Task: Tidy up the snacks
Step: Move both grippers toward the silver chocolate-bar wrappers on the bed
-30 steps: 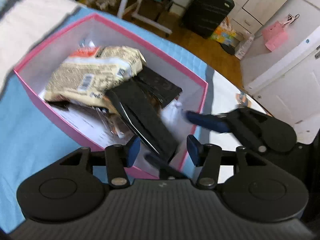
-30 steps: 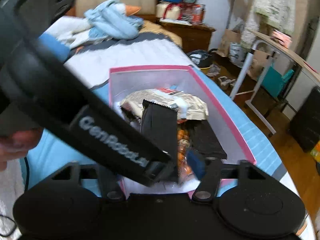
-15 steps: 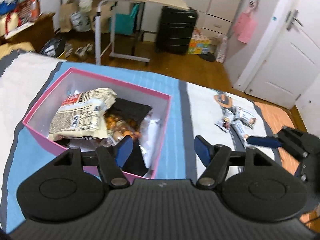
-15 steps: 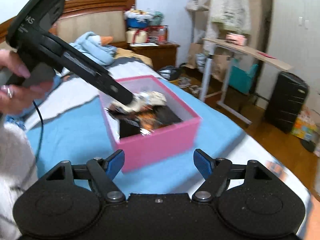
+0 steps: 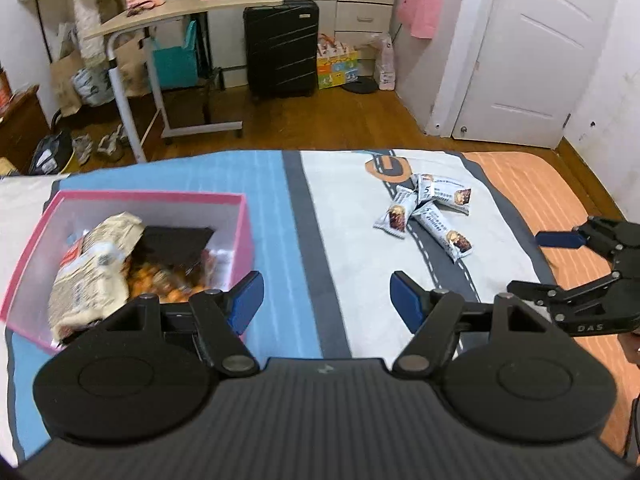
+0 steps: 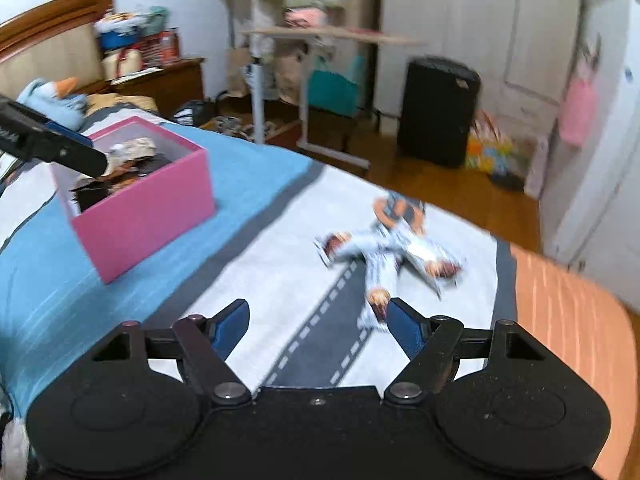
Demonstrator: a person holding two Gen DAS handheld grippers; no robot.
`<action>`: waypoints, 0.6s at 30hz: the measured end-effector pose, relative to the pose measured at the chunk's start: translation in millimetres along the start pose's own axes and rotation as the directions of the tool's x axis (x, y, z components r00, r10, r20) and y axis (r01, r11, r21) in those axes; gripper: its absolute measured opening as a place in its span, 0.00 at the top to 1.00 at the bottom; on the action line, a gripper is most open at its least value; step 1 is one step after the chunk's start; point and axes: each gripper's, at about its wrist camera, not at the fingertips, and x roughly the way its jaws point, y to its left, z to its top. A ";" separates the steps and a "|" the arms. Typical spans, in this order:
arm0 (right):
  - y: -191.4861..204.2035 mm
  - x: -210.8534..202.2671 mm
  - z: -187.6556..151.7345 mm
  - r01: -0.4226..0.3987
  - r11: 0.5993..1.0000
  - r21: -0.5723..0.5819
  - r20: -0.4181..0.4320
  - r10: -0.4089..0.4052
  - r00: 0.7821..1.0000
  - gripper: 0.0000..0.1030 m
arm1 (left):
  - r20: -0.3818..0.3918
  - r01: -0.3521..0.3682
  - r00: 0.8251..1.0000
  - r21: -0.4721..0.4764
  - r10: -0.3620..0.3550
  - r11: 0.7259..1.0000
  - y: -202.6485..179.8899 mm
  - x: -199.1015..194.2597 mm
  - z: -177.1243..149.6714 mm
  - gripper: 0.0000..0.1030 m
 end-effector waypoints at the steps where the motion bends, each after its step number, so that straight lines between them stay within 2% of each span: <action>1: -4.3 5.9 -1.9 0.006 1.000 0.012 -0.010 -0.005 1.000 0.25 | 0.004 0.000 1.000 0.008 0.000 1.000 -4.5 5.4 1.8 0.33; 4: -8.6 16.4 -6.3 0.004 1.000 0.011 -0.006 -0.004 1.000 0.27 | 0.030 -0.013 0.999 0.008 0.013 1.000 -17.4 24.2 6.6 0.33; 6: -11.8 20.9 -8.6 0.017 1.000 0.000 -0.007 -0.017 1.000 0.27 | 0.018 -0.016 1.000 0.021 0.016 1.000 -27.0 40.7 11.2 0.33; 9: -14.2 30.1 -12.0 0.045 0.998 -0.043 -0.002 -0.045 0.999 0.27 | -0.013 -0.019 1.000 0.066 0.019 0.998 -42.1 69.8 16.8 0.33; 11: -16.5 35.7 -15.5 0.047 0.996 -0.076 0.015 -0.046 0.999 0.27 | -0.001 -0.020 1.000 0.088 0.020 0.996 -51.0 89.2 20.0 0.32; 15: -27.1 57.0 -21.5 0.113 0.987 -0.110 0.064 -0.107 0.992 0.26 | 0.014 -0.027 1.000 0.163 0.025 0.986 -69.0 138.4 24.9 0.31; 17: -39.6 67.2 -19.5 0.061 0.996 -0.065 0.053 -0.058 0.997 0.25 | 0.022 -0.001 1.000 0.175 -0.003 0.984 -73.1 160.5 26.5 0.31; 18: -47.7 75.1 -15.9 0.008 0.999 -0.037 0.016 -0.007 1.000 0.25 | 0.023 0.008 1.000 0.172 -0.012 0.985 -74.1 172.1 28.0 0.31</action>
